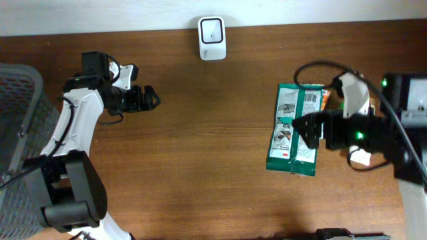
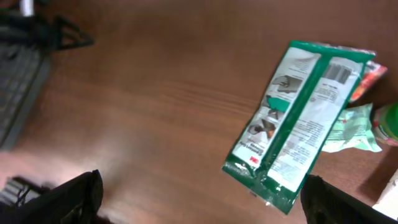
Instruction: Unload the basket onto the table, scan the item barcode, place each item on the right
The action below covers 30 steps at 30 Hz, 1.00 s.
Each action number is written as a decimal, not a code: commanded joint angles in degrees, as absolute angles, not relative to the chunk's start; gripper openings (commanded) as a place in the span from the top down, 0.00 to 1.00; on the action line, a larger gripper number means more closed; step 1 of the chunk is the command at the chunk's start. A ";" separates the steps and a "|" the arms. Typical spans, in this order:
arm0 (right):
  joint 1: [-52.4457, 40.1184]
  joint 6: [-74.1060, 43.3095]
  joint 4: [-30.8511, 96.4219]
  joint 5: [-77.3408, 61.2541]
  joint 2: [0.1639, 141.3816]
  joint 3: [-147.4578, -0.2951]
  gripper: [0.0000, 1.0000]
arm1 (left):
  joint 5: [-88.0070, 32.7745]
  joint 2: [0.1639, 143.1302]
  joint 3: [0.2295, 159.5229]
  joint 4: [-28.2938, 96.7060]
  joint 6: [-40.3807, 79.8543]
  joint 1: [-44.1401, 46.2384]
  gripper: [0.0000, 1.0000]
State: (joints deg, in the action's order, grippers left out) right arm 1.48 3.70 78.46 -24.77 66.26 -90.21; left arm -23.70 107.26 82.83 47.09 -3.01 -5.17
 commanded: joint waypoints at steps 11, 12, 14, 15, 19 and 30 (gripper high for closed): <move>0.32 4.23 64.66 -14.87 60.69 -84.31 0.02 | -23.94 107.13 83.09 47.00 -3.29 -5.32 0.01; 0.32 4.25 58.15 -14.41 57.87 -79.40 0.02 | -23.94 107.13 83.09 46.98 -3.29 -5.32 0.01; 0.32 4.25 44.53 -14.28 50.83 -67.22 0.02 | -23.94 107.13 83.09 47.00 -3.31 -5.32 0.01; 0.23 4.23 37.56 -13.58 46.17 -59.79 0.02 | -23.94 107.13 83.09 47.00 -3.29 -5.32 0.01; -4.67 4.01 18.70 -7.20 30.46 -37.34 0.02 | -23.94 107.13 83.09 47.00 -3.29 -5.32 0.01; -6.09 4.03 0.58 -5.28 4.86 -4.14 0.02 | -23.94 107.13 83.09 47.00 -3.29 -5.32 0.01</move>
State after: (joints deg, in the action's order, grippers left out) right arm -5.69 4.29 1.04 -5.85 8.19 -7.09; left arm -23.70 107.26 82.83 47.07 -3.01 -5.17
